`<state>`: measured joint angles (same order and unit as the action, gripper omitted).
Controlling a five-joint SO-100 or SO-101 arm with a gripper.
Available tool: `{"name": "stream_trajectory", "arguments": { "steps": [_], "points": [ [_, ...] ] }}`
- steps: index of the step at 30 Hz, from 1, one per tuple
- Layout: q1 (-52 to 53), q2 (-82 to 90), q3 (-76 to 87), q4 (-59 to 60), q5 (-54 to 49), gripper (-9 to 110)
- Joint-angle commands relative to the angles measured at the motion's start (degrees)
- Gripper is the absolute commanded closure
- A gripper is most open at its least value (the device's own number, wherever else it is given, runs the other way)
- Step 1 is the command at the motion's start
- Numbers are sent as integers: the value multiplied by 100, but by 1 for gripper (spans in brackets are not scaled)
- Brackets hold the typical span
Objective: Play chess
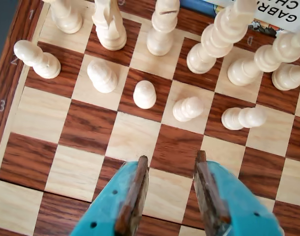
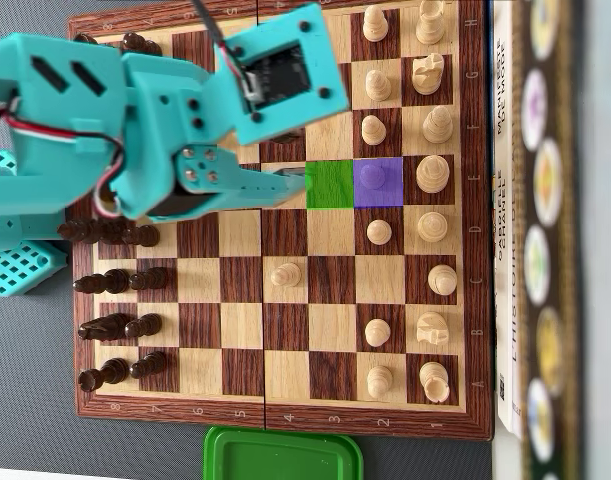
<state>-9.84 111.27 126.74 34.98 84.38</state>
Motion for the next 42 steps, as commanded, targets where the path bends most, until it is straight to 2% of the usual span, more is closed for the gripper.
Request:
{"name": "stream_trajectory", "arguments": {
  "steps": [1,13,42],
  "points": [
    [44,-193,-439,-123,44,87],
    [343,-642,-606,-114,53,87],
    [202,-1028,-896,-123,62,87]
  ]
}}
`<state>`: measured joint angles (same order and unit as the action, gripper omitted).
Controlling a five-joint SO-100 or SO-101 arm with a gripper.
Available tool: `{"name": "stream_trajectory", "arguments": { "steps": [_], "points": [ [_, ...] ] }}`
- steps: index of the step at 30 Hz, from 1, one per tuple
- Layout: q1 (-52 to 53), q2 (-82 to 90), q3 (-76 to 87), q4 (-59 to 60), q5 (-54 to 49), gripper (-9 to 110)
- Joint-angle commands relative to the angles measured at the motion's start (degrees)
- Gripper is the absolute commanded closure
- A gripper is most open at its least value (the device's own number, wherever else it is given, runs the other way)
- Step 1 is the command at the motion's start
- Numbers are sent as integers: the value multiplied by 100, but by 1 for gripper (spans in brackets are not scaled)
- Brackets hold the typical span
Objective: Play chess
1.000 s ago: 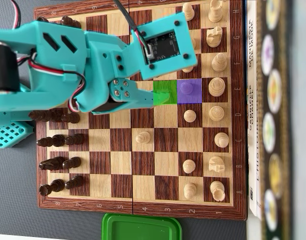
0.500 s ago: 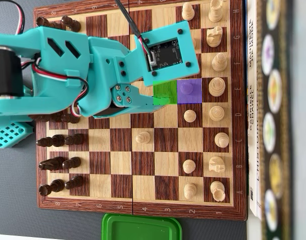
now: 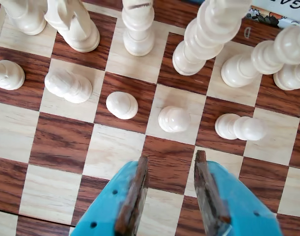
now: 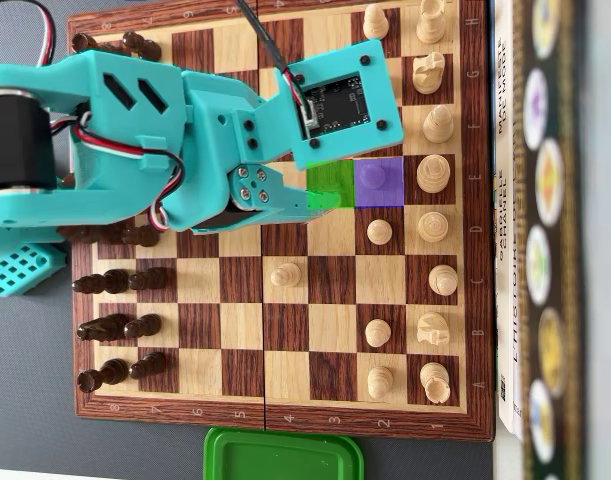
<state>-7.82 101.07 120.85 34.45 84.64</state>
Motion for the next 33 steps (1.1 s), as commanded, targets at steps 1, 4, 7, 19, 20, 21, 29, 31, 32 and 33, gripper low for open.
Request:
{"name": "stream_trajectory", "arguments": {
  "steps": [1,4,7,19,20,21,29,31,32,33],
  "points": [
    [0,-44,-316,-70,26,87],
    [0,-44,-316,-70,26,87],
    [0,-105,-413,-70,35,87],
    [62,-536,-826,-70,26,87],
    [62,-563,-835,-70,26,87],
    [62,-580,-844,-70,26,87],
    [70,-624,-923,-70,26,87],
    [70,-756,-1020,-70,26,87],
    [70,-853,-1090,-70,26,87],
    [70,-932,-1151,-70,26,87]
  ]
}}
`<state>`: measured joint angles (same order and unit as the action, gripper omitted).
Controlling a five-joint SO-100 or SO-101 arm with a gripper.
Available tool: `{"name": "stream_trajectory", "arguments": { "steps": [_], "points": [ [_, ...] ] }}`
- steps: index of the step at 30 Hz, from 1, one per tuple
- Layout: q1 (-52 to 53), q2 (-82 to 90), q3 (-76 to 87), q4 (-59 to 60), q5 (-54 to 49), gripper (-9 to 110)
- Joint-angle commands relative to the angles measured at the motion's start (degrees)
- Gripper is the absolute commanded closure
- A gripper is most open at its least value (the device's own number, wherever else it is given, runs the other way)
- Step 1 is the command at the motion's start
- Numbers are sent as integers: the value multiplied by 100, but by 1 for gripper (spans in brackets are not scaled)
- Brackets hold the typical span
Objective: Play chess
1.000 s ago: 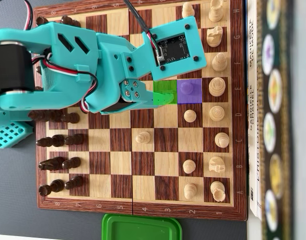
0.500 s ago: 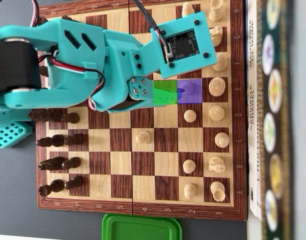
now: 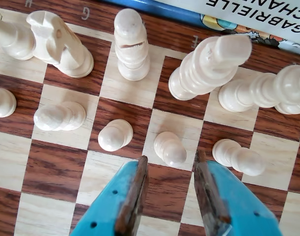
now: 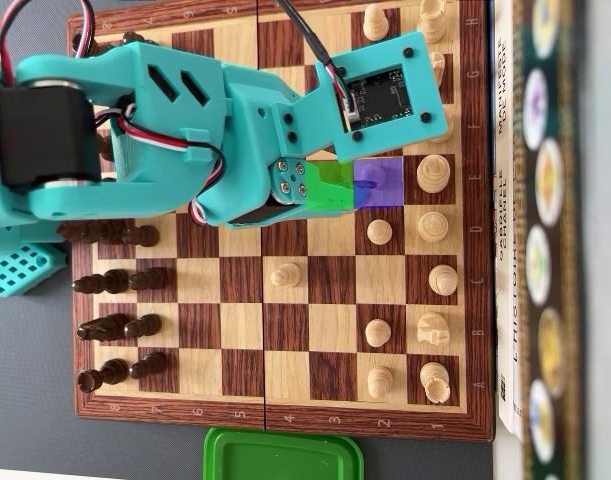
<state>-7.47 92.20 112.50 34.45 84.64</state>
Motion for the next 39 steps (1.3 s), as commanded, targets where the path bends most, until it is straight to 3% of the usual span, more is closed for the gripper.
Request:
{"name": "stream_trajectory", "arguments": {
  "steps": [1,39],
  "points": [
    [35,-123,-369,-70,26,87],
    [97,-624,-694,-35,35,87]
  ]
}}
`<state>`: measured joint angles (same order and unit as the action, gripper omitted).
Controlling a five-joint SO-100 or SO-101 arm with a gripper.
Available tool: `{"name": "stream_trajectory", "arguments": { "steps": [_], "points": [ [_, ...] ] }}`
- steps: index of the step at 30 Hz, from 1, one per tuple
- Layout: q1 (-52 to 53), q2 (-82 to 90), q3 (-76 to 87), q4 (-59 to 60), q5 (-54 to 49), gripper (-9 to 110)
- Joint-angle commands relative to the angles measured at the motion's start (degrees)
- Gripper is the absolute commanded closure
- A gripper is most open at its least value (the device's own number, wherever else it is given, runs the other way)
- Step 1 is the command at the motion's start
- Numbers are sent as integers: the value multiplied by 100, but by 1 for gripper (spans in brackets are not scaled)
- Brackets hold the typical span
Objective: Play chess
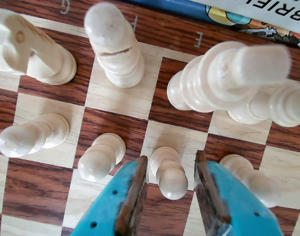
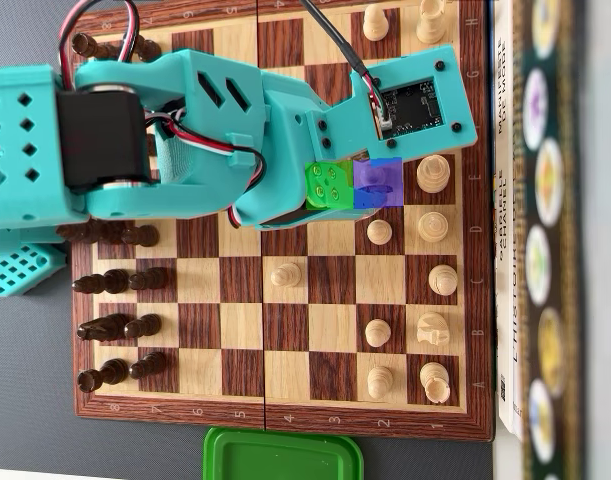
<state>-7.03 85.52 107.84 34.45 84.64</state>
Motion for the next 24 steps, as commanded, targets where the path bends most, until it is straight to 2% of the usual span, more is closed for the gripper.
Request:
{"name": "stream_trajectory", "arguments": {
  "steps": [1,10,24],
  "points": [
    [53,35,-220,-44,35,87],
    [53,18,-220,-62,35,87],
    [53,18,-237,-62,35,96]
  ]
}}
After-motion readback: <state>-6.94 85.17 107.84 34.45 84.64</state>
